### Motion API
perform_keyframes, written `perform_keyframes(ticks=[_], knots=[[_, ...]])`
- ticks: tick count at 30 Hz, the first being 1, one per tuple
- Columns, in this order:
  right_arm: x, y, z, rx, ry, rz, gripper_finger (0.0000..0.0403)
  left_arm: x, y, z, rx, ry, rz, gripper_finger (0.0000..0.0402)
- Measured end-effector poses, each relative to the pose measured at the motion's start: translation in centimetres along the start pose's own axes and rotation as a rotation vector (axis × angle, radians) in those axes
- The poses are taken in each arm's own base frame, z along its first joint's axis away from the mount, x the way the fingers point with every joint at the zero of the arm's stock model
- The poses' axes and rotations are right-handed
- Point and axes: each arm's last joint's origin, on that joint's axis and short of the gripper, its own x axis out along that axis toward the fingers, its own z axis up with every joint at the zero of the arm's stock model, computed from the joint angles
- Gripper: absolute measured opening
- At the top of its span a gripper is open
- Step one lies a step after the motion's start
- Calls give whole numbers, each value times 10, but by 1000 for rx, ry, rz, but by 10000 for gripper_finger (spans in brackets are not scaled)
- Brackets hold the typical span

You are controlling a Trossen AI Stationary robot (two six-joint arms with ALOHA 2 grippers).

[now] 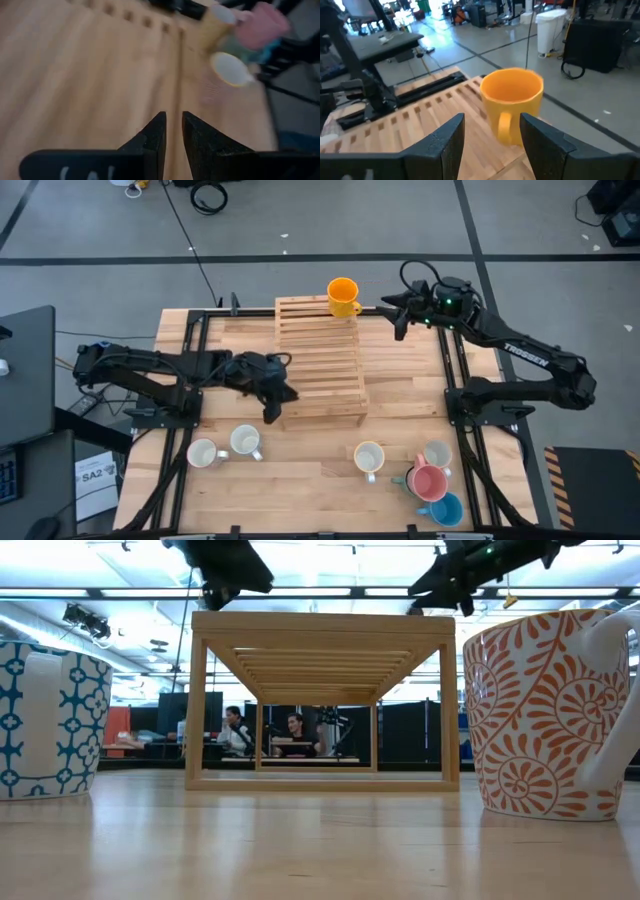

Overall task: Place coffee mugs
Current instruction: Put the left blue cup on the shelf

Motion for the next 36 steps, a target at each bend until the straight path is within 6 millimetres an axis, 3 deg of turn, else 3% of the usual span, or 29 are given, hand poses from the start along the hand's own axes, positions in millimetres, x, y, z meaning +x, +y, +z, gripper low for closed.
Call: perform_keyframes(ticks=[7,14,19,25,30,36], knots=[[-2,2,-7,14,75,76,197,-1,-20,-9,-157,72,-131,75],[-2,4,-12,33,137,157,197,-5,-50,-31,-413,223,-167,138],[-3,6,-13,38,148,206,197,-13,-70,-54,-448,427,-210,165],[-3,6,-13,39,149,220,197,-19,-84,-74,-527,520,-128,161],[-3,6,-13,39,150,220,197,-21,-91,-82,-742,563,-50,156],[-3,6,-13,37,149,220,197,-24,-83,-90,-800,562,118,155]])
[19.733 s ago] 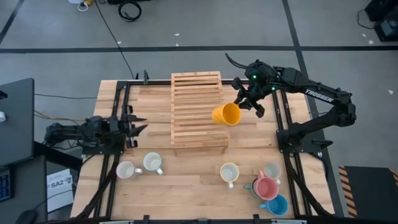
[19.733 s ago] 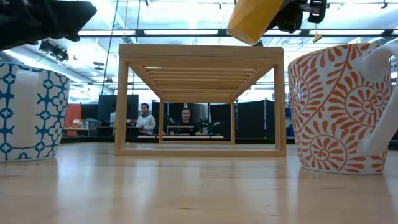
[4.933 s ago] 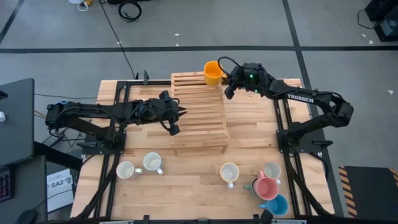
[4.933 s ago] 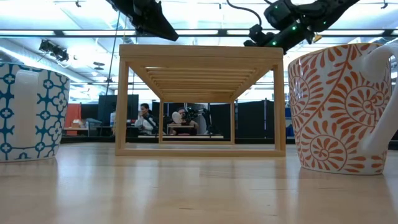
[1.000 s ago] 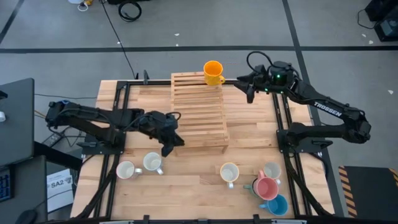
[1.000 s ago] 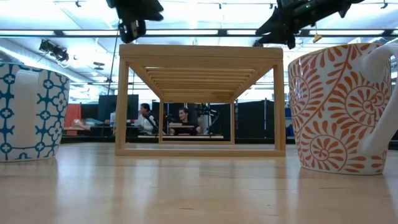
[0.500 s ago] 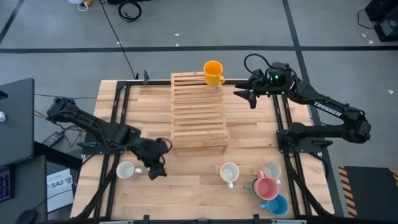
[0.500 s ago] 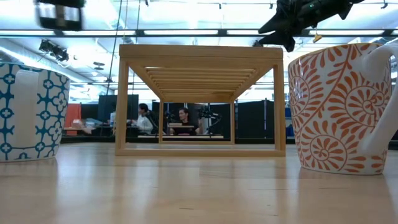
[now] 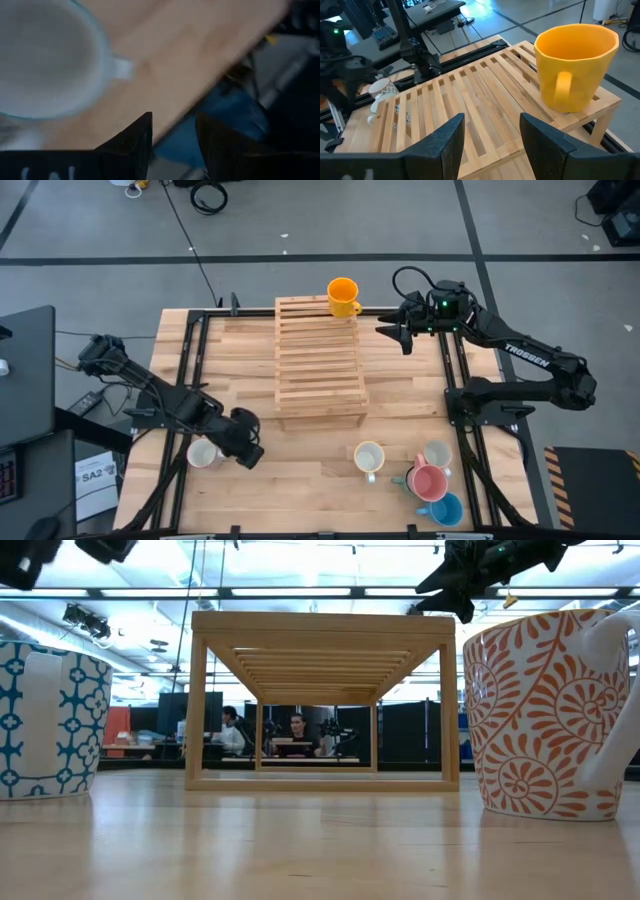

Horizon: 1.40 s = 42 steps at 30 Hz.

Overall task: Place coffee mugs
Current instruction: Put the left blue cup on the shelf

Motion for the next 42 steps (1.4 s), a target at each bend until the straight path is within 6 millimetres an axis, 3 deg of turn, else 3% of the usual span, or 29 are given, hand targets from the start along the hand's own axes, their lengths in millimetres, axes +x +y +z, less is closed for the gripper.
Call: perform_keyframes(ticks=[10,33,42], knots=[[0,0,0,-3,-3,0,197,-2,9,15,-31,-219,91,155],[0,0,0,-3,-4,0,197,55,12,32,-88,-159,298,155],[0,0,0,-3,-4,-1,197,56,15,32,-87,-156,331,101]])
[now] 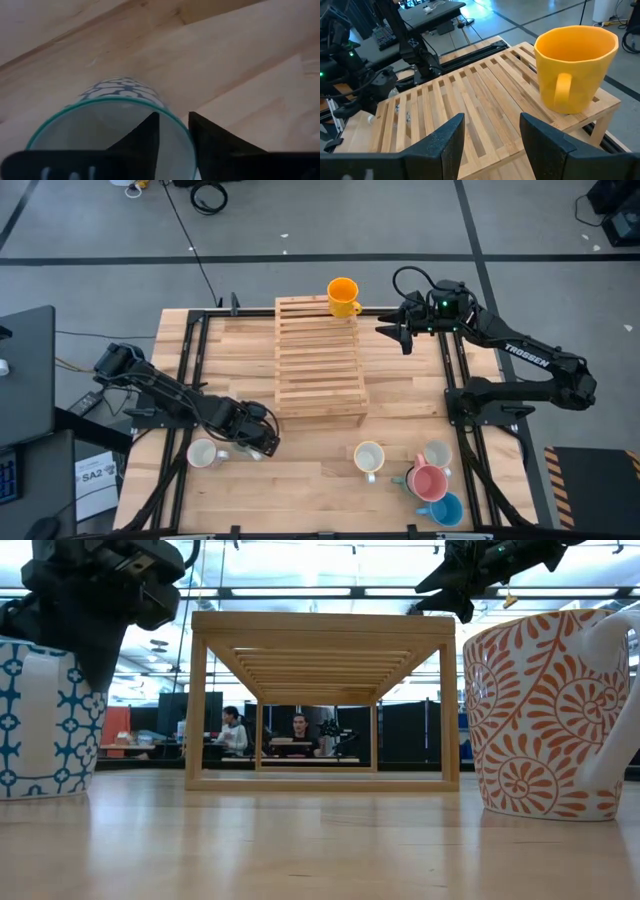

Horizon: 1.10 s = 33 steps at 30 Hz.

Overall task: Place coffee mugs
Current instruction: Put the left blue cup on the shelf

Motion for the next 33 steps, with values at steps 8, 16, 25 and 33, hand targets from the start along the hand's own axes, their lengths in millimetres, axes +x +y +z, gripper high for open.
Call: perform_keyframes(ticks=[8,16,25,33], knots=[[0,0,0,0,0,0,197,-3,2,0,48,8,14,35],[0,0,0,0,0,0,197,-23,-1,2,131,8,93,29],[0,0,0,-1,-1,0,197,-87,-17,9,388,7,107,29],[0,0,0,-1,-2,0,197,-153,-26,25,689,-31,14,29]])
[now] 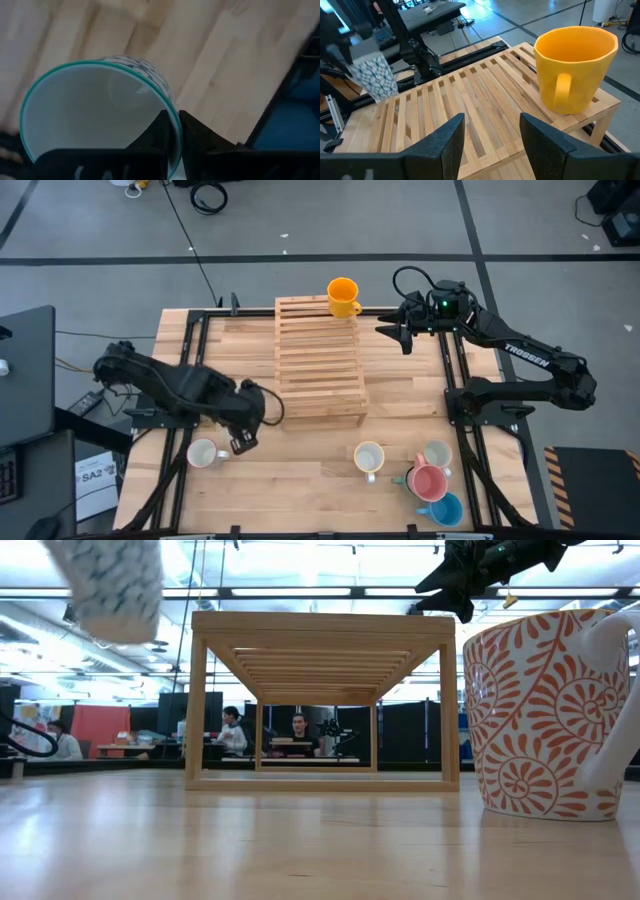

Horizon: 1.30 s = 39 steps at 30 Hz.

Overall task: Place coffee mugs
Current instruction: Put the left blue cup on the shelf

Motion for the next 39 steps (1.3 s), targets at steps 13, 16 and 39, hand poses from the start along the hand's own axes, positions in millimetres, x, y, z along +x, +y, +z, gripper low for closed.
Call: perform_keyframes(ticks=[13,16,39], knots=[[0,0,0,0,0,0,197,-68,35,43,420,-343,58,30],[0,0,0,0,0,0,197,-70,42,55,546,-400,94,30],[0,0,0,52,1,0,197,-1,82,134,1026,-215,153,29]])
